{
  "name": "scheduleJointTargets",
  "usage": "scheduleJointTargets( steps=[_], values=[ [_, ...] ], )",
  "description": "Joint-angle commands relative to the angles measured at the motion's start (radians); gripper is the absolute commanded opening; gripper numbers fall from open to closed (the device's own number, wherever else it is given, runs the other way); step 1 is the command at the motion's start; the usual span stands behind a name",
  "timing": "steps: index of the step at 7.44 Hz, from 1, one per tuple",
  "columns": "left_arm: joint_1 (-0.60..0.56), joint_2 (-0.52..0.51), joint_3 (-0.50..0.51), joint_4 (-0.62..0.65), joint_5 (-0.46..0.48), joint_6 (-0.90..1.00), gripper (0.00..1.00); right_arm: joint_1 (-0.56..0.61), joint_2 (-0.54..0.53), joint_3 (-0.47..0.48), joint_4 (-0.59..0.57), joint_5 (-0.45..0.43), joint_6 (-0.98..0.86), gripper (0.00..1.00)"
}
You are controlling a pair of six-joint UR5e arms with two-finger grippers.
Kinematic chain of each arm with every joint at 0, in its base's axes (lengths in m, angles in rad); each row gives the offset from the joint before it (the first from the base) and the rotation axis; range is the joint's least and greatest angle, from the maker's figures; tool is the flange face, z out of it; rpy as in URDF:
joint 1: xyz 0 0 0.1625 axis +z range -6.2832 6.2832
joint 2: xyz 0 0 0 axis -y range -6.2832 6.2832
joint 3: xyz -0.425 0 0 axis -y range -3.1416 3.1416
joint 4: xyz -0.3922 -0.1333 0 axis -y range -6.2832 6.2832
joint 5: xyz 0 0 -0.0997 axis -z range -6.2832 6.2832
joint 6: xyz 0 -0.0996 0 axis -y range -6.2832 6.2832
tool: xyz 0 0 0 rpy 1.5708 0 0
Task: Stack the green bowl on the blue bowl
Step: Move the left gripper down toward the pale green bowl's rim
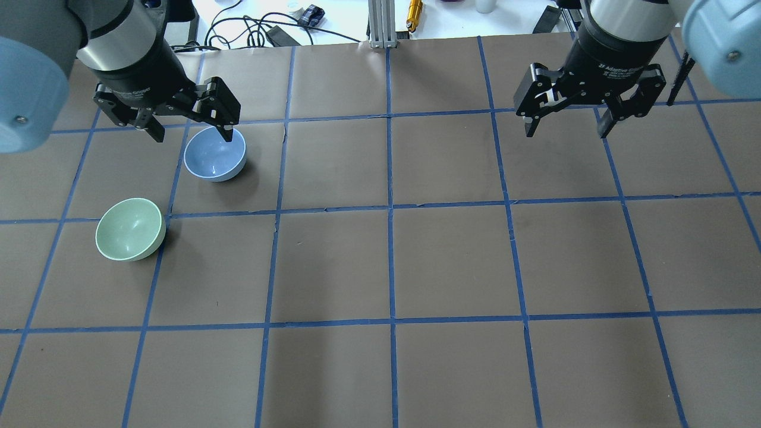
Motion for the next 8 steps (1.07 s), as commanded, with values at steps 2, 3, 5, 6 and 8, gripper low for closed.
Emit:
scheduleJointTargets(
  steps=[2, 3, 5, 6, 8],
  values=[
    [0.012, -0.002, 0.002, 0.008, -0.005, 0.000, 0.93, 0.000, 0.000, 0.000, 0.000, 0.000, 0.000, 1.00],
    [0.013, -0.003, 0.002, 0.004, -0.005, -0.002, 0.94, 0.000, 0.000, 0.000, 0.000, 0.000, 0.000, 1.00],
    [0.025, -0.005, 0.003, 0.004, -0.008, 0.010, 0.95, 0.000, 0.000, 0.000, 0.000, 0.000, 0.000, 1.00],
    [0.091, -0.014, 0.016, 0.011, -0.008, 0.012, 0.96, 0.000, 0.000, 0.000, 0.000, 0.000, 0.000, 1.00],
    [0.270, -0.028, -0.001, 0.008, -0.018, 0.139, 1.00, 0.000, 0.000, 0.000, 0.000, 0.000, 0.000, 1.00]
  ],
)
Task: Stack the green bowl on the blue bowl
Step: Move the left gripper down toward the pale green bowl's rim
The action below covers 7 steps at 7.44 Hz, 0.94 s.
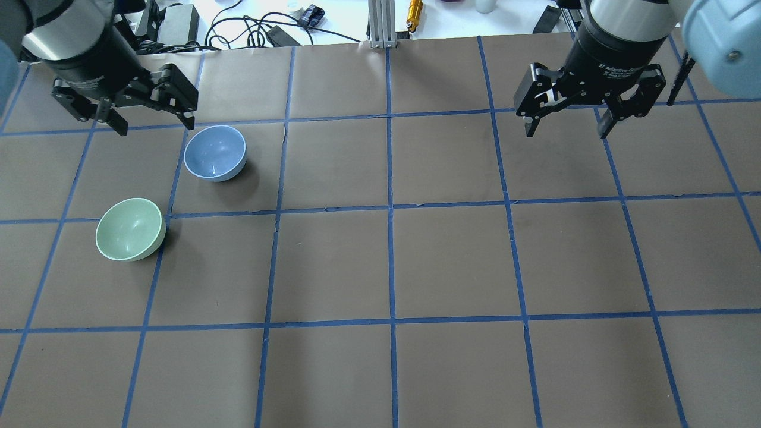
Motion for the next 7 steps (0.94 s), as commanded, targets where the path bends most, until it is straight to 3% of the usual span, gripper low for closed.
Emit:
scheduleJointTargets(
  steps=[1, 5, 7],
  values=[
    [0.114, -0.034, -0.013, 0.006, 0.003, 0.130, 1.00, 0.000, 0.000, 0.000, -0.001, 0.000, 0.000, 1.00],
    [0.304, -0.174, -0.056, 0.125, -0.006, 0.356, 1.00, 0.000, 0.000, 0.000, 0.000, 0.000, 0.000, 1.00],
    [0.334, -0.246, -0.120, 0.271, -0.005, 0.403, 1.00, 0.000, 0.000, 0.000, -0.001, 0.000, 0.000, 1.00]
  ],
)
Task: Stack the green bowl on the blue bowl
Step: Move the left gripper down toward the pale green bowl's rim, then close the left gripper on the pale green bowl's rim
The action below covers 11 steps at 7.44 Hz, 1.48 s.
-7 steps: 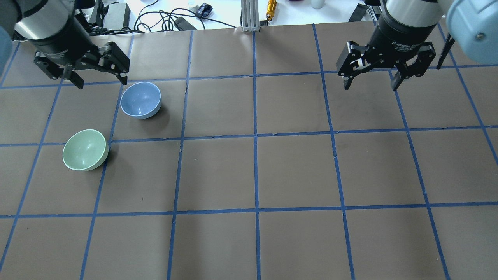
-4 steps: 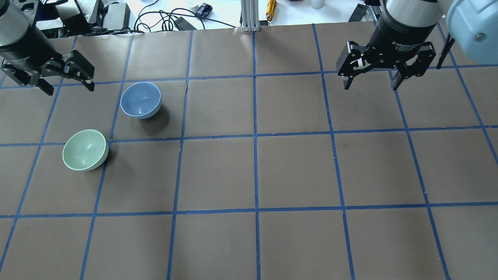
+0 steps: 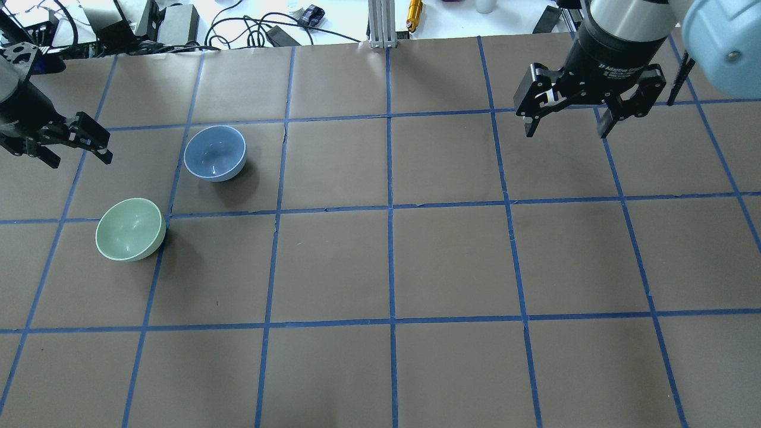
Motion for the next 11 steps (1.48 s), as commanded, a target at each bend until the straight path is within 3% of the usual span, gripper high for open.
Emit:
scheduleJointTargets(
  steps=[1, 2, 3, 10, 11],
  values=[
    [0.055, -0.060, -0.100, 0.151, -0.003, 0.082, 1.00, 0.000, 0.000, 0.000, -0.001, 0.000, 0.000, 1.00],
    [0.140, -0.060, -0.157, 0.242, -0.037, 0.166, 1.00, 0.000, 0.000, 0.000, 0.000, 0.000, 0.000, 1.00],
    [0.175, -0.063, -0.188, 0.253, -0.043, 0.182, 1.00, 0.000, 0.000, 0.000, 0.000, 0.000, 0.000, 1.00],
    [0.146, -0.128, -0.271, 0.382, -0.020, 0.186, 0.98, 0.000, 0.000, 0.000, 0.000, 0.000, 0.000, 1.00],
    [0.146, -0.134, -0.273, 0.382, -0.014, 0.189, 0.80, 0.000, 0.000, 0.002, 0.000, 0.000, 0.000, 1.00]
  ],
)
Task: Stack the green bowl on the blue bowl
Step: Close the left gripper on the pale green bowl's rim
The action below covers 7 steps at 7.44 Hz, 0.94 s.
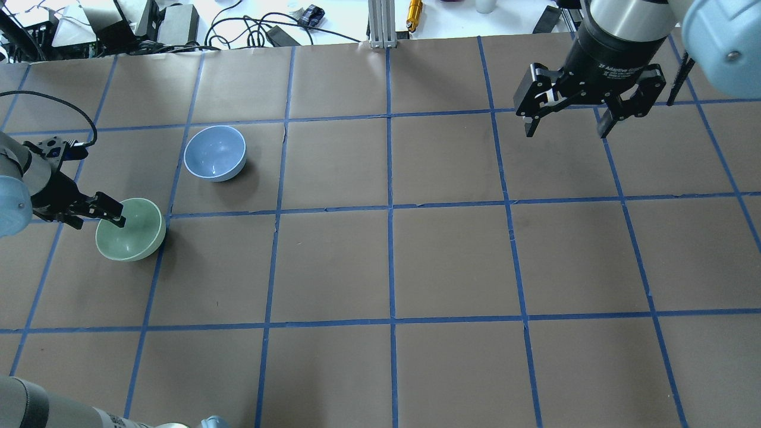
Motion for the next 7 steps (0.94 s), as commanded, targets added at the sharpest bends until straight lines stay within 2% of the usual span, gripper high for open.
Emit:
scheduleJointTargets(
  steps=[1, 2, 3, 6, 7],
  values=[
    [0.002, -0.015, -0.002, 0.006, 0.004, 0.015, 0.68, 0.000, 0.000, 0.001, 0.000, 0.000, 0.000, 1.00],
    [0.005, -0.017, -0.002, 0.001, 0.003, 0.034, 0.37, 0.000, 0.000, 0.000, 0.000, 0.000, 0.000, 1.00],
    [0.007, -0.014, -0.001, -0.002, 0.004, 0.055, 0.00, 0.000, 0.000, 0.000, 0.000, 0.000, 0.000, 1.00],
    [0.007, -0.009, 0.010, -0.007, 0.003, 0.074, 0.00, 0.000, 0.000, 0.000, -0.001, 0.000, 0.000, 1.00],
    [0.002, 0.021, 0.042, -0.075, 0.003, 0.071, 0.00, 0.000, 0.000, 0.000, 0.000, 0.000, 0.000, 1.00]
  ],
)
